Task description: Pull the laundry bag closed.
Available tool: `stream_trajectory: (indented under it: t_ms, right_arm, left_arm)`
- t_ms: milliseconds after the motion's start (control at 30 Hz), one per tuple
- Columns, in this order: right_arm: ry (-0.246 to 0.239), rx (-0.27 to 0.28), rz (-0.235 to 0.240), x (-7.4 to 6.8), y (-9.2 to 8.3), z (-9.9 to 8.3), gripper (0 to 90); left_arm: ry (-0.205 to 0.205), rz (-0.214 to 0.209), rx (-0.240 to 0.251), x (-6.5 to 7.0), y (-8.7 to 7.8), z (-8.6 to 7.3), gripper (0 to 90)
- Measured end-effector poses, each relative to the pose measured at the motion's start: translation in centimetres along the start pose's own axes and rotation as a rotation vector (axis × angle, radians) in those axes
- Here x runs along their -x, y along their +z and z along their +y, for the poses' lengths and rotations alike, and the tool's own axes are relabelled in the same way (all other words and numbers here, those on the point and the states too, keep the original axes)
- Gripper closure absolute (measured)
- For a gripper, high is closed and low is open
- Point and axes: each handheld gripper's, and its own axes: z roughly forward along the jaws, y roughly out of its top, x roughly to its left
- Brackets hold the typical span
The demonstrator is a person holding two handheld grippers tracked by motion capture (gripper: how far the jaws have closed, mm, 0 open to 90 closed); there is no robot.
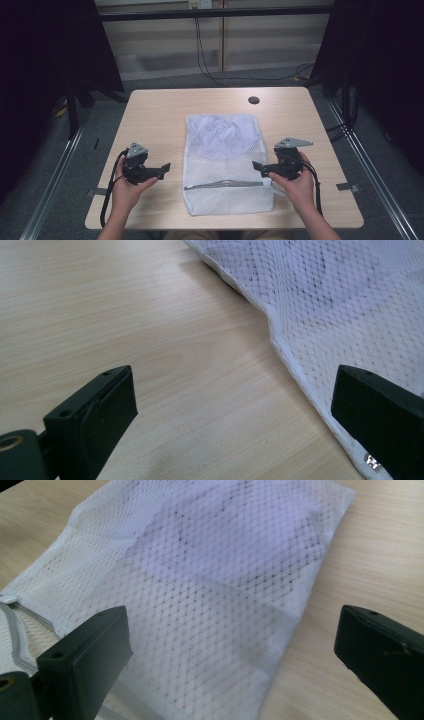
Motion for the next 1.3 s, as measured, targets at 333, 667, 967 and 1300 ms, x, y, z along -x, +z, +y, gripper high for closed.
stream_trajectory:
  t_ms: [333,667,967,1300]
  right_arm:
    - [-0.031,-0.024,0.083,-3.6,1.6,0.7,5.5]
    - [-0.045,-0.066,0.149,-6.1,3.2,1.2,8.8]
    - [-0.058,-0.094,0.201,-8.5,4.6,1.5,11.8]
    - [-0.046,-0.097,0.250,-10.0,5.7,2.0,19.0]
  left_arm:
    - [0.006,-0.001,-0.032,-0.5,-0.3,-0.3,4.2]
    - [-0.001,-0.003,-0.029,-0.8,-0.8,-0.5,4.3]
    - [-0.005,-0.007,-0.030,-0.8,-1.0,-0.4,4.7]
    - [0.000,-0.011,-0.028,-0.8,-1.0,-0.4,4.9]
